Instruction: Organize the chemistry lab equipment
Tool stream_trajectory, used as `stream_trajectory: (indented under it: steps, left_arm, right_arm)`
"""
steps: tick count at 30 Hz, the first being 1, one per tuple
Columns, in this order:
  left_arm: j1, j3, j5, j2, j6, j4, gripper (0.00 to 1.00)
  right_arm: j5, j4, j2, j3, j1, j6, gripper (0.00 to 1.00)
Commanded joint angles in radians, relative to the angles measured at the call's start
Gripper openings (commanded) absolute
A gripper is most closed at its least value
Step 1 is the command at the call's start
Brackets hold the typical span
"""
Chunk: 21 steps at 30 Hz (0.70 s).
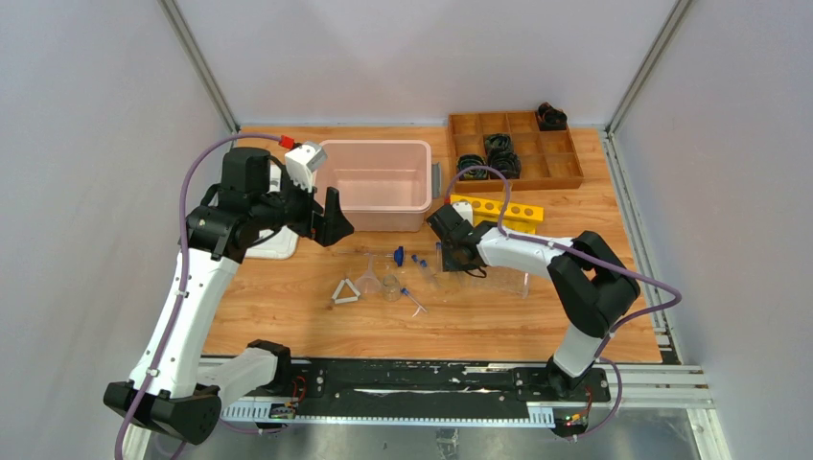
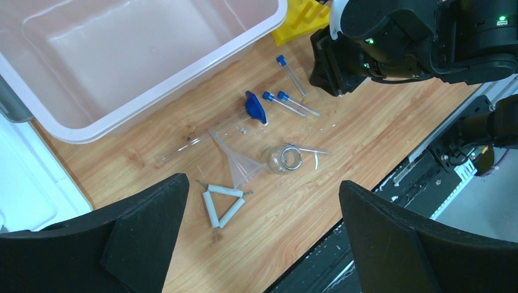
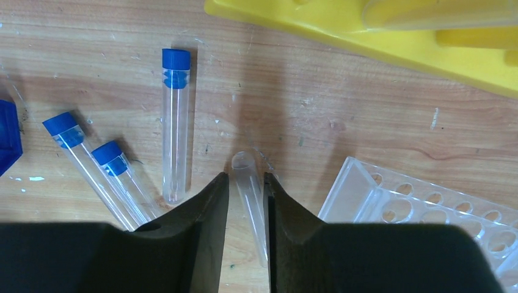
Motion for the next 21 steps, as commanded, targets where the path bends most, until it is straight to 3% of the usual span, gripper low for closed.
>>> stream_trajectory:
  steps: [1,8,16,21]
  left_arm:
    - [-0.001,-0.002,0.0,-0.014,0.015,0.006,1.0]
    - [-0.001,0.003,0.025,-0.02,0.025,0.006,1.0]
    - [-0.001,0.032,0.102,-0.03,0.056,0.007,1.0]
    - [-0.001,0.022,0.179,-0.029,0.059,0.007,1.0]
  right_arm:
    - [-0.009,-0.026,0.014,0.014,0.007,0.024,0.28]
    - [0.01,-0.045,-0.06,0.021,0.006,0.021,0.0]
    - [-0.042,-0.095,-0.275,0.109,0.02,0.028,0.0]
    - [-0.047,-0.048,-0.351,0.227,0.1,0.036,0.0]
